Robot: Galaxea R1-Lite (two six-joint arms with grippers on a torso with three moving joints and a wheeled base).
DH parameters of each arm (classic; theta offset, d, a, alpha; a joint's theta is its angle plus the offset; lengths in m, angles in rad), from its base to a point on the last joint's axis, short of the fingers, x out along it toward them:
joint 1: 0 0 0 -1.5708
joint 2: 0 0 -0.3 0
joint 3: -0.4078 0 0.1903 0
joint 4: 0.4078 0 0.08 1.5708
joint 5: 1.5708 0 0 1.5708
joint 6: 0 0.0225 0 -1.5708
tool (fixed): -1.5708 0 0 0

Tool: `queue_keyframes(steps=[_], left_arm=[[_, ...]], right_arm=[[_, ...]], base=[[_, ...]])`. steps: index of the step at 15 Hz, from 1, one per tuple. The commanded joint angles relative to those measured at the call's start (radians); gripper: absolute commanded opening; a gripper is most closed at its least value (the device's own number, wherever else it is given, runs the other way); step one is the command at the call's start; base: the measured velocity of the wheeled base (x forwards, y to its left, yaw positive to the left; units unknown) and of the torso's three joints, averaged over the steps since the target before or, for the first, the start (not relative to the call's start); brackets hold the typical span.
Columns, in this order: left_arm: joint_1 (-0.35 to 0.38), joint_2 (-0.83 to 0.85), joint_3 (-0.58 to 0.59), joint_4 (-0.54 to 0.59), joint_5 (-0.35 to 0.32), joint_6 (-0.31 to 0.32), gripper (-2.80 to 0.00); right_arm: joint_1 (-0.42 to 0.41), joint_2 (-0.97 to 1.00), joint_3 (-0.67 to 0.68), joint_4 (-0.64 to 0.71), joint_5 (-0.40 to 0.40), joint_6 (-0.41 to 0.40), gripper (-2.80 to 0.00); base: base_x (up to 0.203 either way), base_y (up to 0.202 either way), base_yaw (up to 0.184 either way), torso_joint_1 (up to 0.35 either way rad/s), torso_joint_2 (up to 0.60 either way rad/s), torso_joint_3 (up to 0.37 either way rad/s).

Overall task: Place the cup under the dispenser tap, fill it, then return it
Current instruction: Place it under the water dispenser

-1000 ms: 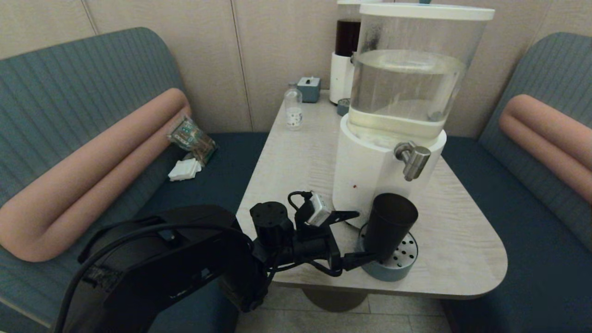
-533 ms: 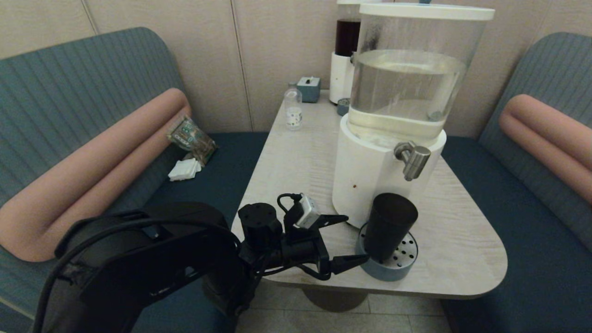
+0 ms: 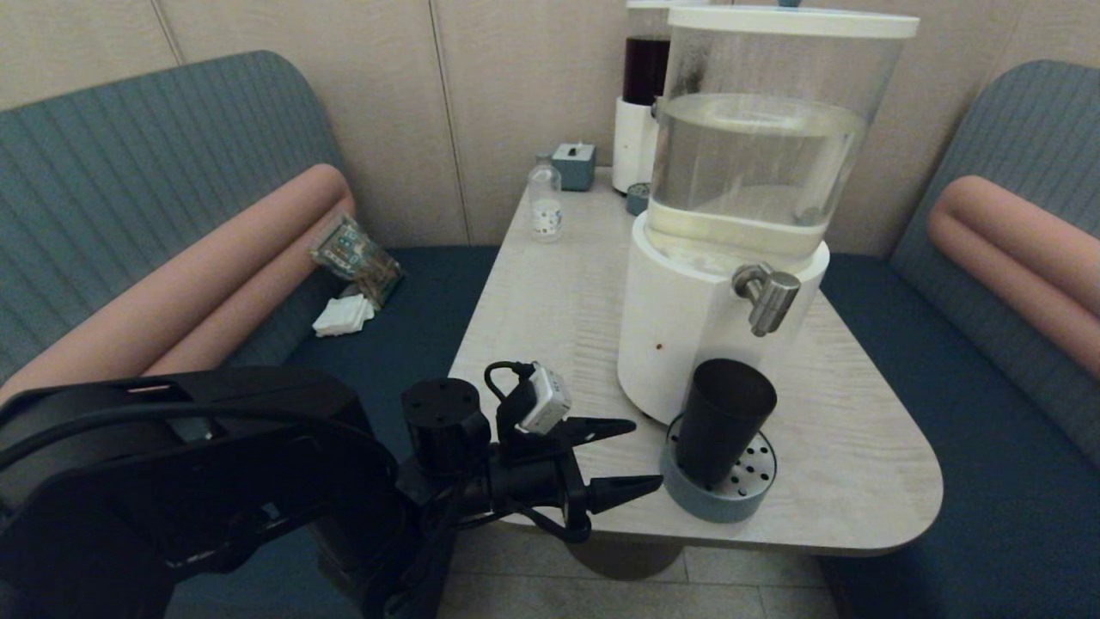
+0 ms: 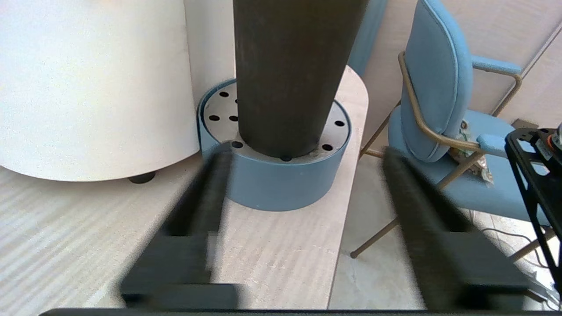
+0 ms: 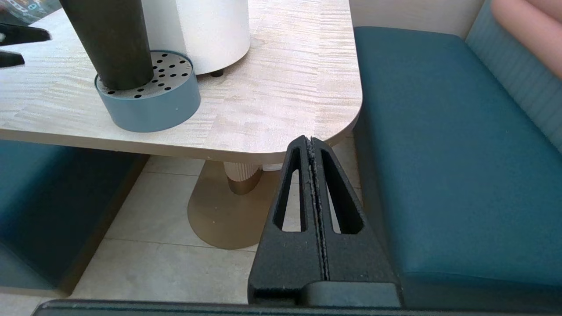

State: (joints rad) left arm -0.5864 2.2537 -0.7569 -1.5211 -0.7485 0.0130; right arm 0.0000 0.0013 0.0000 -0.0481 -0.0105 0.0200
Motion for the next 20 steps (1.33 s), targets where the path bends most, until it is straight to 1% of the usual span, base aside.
queue_keyframes(steps=[1,4,9,14,16,20], left_arm=[[-0.001,-0.010,-0.002,-0.009,-0.005,0.000,-2.80],[-0.002,0.030,-0.037,-0.009,-0.008,-0.002,-2.80],[-0.005,0.141,-0.204,-0.009,-0.007,-0.014,-2.80],[-0.012,0.218,-0.324,-0.009,-0.001,-0.030,-2.80],[-0.012,0.236,-0.340,-0.009,0.011,-0.033,-2.80],[-0.019,0.245,-0.362,-0.009,0.013,-0.033,-2.80]], right_arm=[[0.000,0.000,0.015,-0.001,0.000,0.000,-2.80],[-0.001,0.000,0.014,-0.001,0.000,0.000,-2.80],[0.000,0.000,0.014,-0.001,0.000,0.000,-2.80],[0.000,0.000,0.014,-0.001,0.000,0.000,-2.80],[0.000,0.000,0.014,-0.001,0.001,0.000,-2.80],[0.000,0.000,0.015,-0.001,0.000,0.000,-2.80]], base=[[0.000,0.000,0.000,0.000,0.00,0.000],[0.000,0.000,0.000,0.000,0.00,0.000],[0.000,0.000,0.000,0.000,0.00,0.000],[0.000,0.000,0.000,0.000,0.00,0.000],[0.000,0.000,0.000,0.000,0.00,0.000],[0.000,0.000,0.000,0.000,0.00,0.000]])
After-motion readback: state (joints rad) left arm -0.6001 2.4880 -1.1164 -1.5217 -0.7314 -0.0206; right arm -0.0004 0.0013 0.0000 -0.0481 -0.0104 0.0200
